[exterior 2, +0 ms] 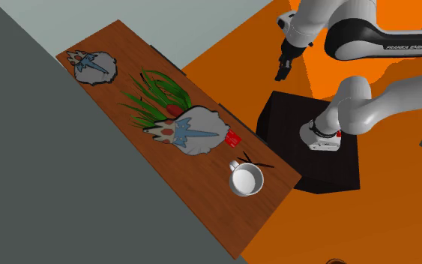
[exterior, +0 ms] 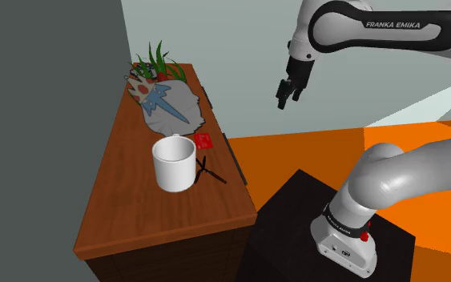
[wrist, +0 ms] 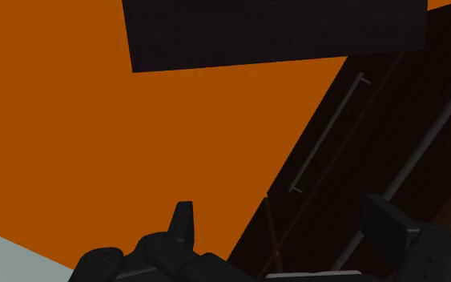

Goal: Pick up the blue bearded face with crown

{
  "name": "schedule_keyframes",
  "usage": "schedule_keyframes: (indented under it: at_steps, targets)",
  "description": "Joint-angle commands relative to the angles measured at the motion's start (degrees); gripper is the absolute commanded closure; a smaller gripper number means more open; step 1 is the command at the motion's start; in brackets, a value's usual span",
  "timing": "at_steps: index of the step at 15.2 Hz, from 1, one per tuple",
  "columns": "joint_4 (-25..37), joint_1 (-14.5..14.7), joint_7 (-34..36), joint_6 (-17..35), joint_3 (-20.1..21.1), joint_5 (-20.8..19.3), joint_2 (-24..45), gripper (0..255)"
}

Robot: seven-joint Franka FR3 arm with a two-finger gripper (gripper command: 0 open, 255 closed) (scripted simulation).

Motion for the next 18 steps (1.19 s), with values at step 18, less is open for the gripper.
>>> schedule_keyframes:
  at_steps: [18]
  targets:
    - [18.16, 15.69, -21.11, 9.63, -8.75, 29.25, 27.07, 0]
